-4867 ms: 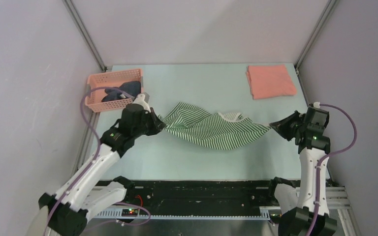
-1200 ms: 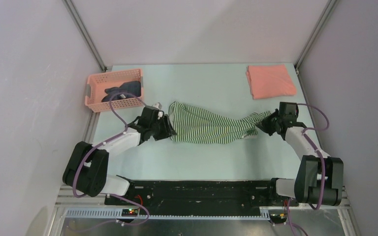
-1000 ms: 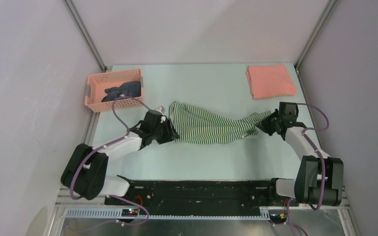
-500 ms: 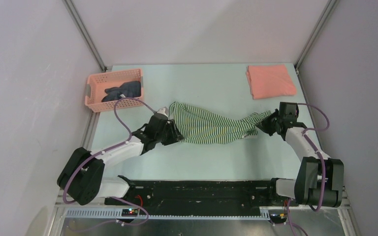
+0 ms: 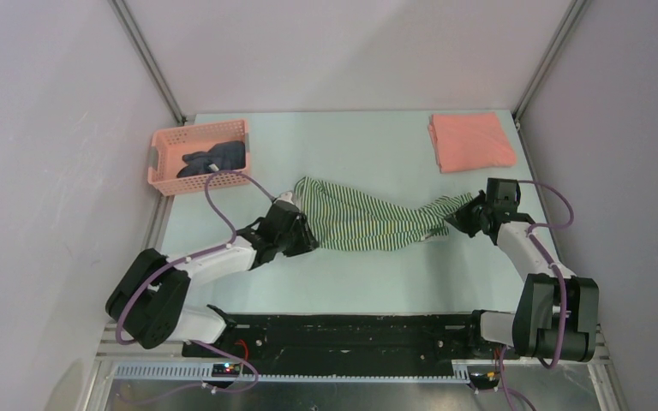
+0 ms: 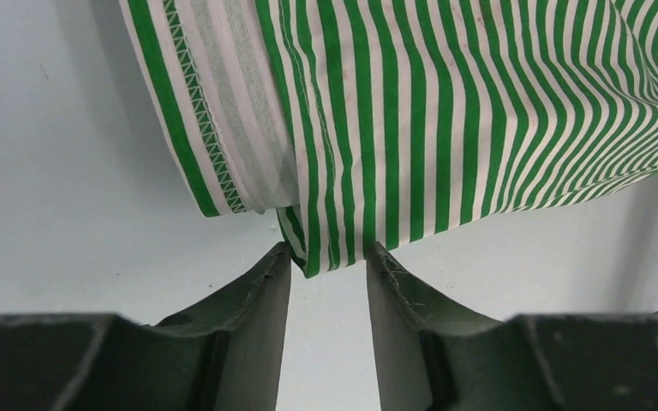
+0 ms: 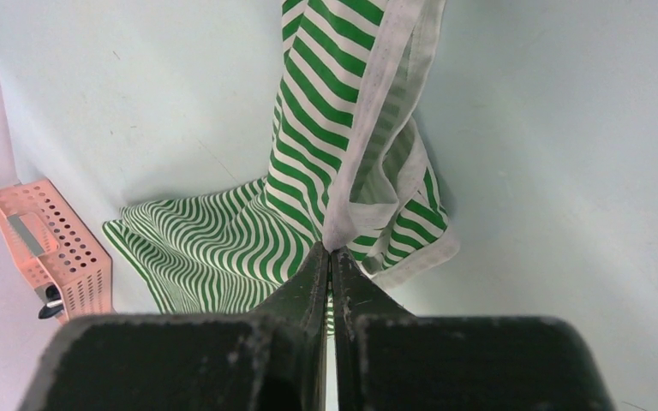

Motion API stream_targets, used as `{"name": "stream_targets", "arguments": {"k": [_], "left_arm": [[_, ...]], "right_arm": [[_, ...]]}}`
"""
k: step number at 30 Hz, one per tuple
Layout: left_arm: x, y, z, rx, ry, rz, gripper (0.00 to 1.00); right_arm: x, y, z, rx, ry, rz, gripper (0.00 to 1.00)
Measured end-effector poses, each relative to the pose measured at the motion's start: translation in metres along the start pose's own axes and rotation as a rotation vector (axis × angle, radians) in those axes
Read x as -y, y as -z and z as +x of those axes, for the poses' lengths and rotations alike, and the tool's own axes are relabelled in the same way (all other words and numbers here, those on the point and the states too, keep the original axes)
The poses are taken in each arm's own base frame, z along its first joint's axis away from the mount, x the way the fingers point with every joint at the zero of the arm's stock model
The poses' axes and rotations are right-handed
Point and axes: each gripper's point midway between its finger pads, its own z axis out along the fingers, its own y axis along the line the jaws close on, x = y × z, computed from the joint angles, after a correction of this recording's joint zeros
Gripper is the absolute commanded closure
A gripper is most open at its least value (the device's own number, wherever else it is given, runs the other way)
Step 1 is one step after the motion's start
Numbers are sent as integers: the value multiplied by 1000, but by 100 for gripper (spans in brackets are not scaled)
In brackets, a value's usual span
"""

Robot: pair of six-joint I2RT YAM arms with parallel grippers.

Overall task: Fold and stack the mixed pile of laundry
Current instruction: Flatten out the tank top at the center of the board.

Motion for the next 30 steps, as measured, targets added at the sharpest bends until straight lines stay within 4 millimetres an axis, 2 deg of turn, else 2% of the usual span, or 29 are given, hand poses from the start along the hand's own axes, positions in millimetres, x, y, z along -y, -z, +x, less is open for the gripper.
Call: {"name": "stream_targets", "arguments": {"k": [1, 3, 4, 6, 11, 14, 15, 18, 21, 23, 26, 28, 30], "left_arm": [[0, 0, 0, 3, -1, -4, 64], [-1, 0, 0, 5, -5, -7, 78], [0, 0, 1, 4, -7, -7, 90], [0, 0, 2, 1, -12, -7, 99], [1, 6, -3, 7, -31, -21, 100], [15, 28, -31, 80, -53, -8, 100], [25, 39, -45, 119, -58, 12, 100], [62, 89, -106, 292, -67, 101, 100], [86, 145, -163, 464, -65, 165, 100], [99, 182, -192, 558, -69, 203, 100], [118, 227, -214, 648, -94, 261, 100], [126, 251, -218, 678, -113, 302, 100], [130, 270, -214, 692, -127, 339, 100]], "right_arm": [[0, 0, 0, 0, 0, 0, 98], [0, 0, 0, -1, 0, 2, 97], [0, 0, 0, -2, -1, 2, 97], [1, 0, 1, -3, 3, 4, 97], [-1, 5, -1, 10, 41, -9, 98], [-12, 18, -8, 36, 84, -27, 100], [-20, 26, -14, 52, 105, -37, 100], [-64, 56, -40, 142, 186, -131, 100], [-115, 100, -68, 255, 262, -251, 100], [-144, 131, -78, 310, 304, -331, 100], [-175, 173, -85, 362, 356, -426, 100], [-186, 196, -85, 390, 380, -469, 100], [-189, 218, -80, 407, 398, -500, 100]]}}
